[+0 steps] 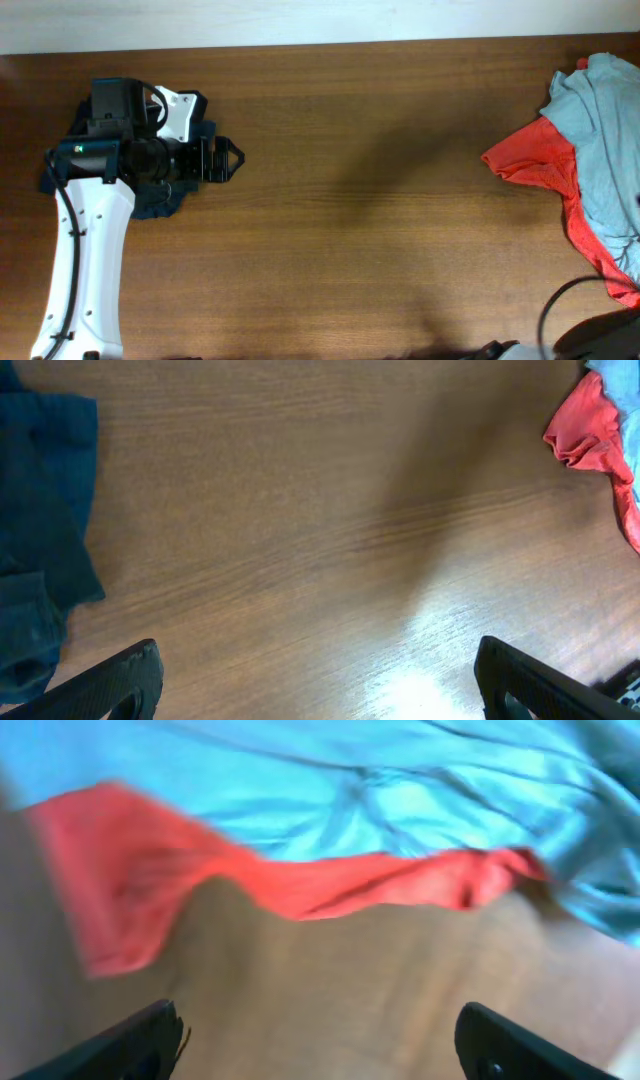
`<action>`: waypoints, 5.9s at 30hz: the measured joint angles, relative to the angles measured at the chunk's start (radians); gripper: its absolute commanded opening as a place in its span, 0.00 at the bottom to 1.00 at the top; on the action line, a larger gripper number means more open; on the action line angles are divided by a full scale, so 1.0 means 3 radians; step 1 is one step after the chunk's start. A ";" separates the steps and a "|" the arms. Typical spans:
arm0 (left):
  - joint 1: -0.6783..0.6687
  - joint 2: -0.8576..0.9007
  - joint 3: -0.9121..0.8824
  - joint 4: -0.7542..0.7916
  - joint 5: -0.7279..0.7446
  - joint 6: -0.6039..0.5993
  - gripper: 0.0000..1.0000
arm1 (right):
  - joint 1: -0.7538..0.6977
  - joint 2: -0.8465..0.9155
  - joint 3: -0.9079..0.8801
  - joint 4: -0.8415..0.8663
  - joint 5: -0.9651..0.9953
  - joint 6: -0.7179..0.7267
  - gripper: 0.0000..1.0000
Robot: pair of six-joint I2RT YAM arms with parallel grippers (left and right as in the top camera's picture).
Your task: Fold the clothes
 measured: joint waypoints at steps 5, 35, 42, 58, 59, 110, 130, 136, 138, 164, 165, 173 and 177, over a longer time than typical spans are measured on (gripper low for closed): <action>0.0000 0.0000 0.0000 0.0013 -0.0001 0.0000 0.99 | -0.0347 0.0337 0.0000 -0.0022 0.0112 0.0013 0.89; 0.0000 0.0000 0.0000 -0.0128 -0.0305 0.0001 0.99 | -0.1003 0.0870 -0.0317 0.0479 0.0893 0.0153 0.84; 0.0000 0.0000 0.0000 -0.0216 -0.0305 0.0001 0.99 | -0.1003 0.0874 -0.0436 0.0678 0.0893 0.0150 0.78; 0.0000 0.0000 0.0000 -0.0334 -0.0306 0.0001 0.99 | -0.0998 0.0877 -0.0598 0.0807 0.0502 0.0201 0.04; 0.0000 0.0000 0.0000 -0.0336 -0.0306 0.0001 0.99 | -0.0989 0.0874 -0.0598 0.0807 0.0380 0.0211 0.04; 0.0000 -0.0048 0.2488 -0.0599 -0.1057 0.0001 0.99 | 0.5339 -0.0587 -0.0123 0.4195 -0.2998 0.0338 0.04; 0.0000 -0.0031 0.2494 -0.0801 -0.1091 0.0001 0.99 | 0.2450 -0.0183 0.0168 0.1082 -0.1663 0.0266 0.20; 0.0000 0.0127 0.2499 -0.1221 -0.1035 0.0001 0.99 | 0.2027 -0.0184 0.0170 0.0759 -0.1263 0.0159 0.63; -0.0004 0.0211 0.2499 -0.1377 -0.0940 0.0001 0.95 | 0.1956 -0.0184 0.0170 0.0640 -0.1194 0.0127 0.64; -0.1904 0.0908 -0.0655 0.0066 -0.1227 0.0342 0.73 | 0.1920 -0.0184 0.0170 0.0425 -0.1071 -0.0262 0.72; -0.1930 0.0908 -0.0729 0.0102 -0.1241 0.0345 0.72 | 0.1920 -0.0184 0.0170 0.0425 -0.1072 -0.0264 0.72; -0.1953 0.0984 -0.0841 0.0328 -0.1303 0.0367 0.62 | 0.1920 -0.0184 0.0170 0.0425 -0.1072 -0.0272 0.72; -0.1962 0.1190 -0.0841 0.0362 -0.1324 0.0359 0.37 | 0.1920 -0.0184 0.0170 0.0411 -0.1072 -0.0273 0.72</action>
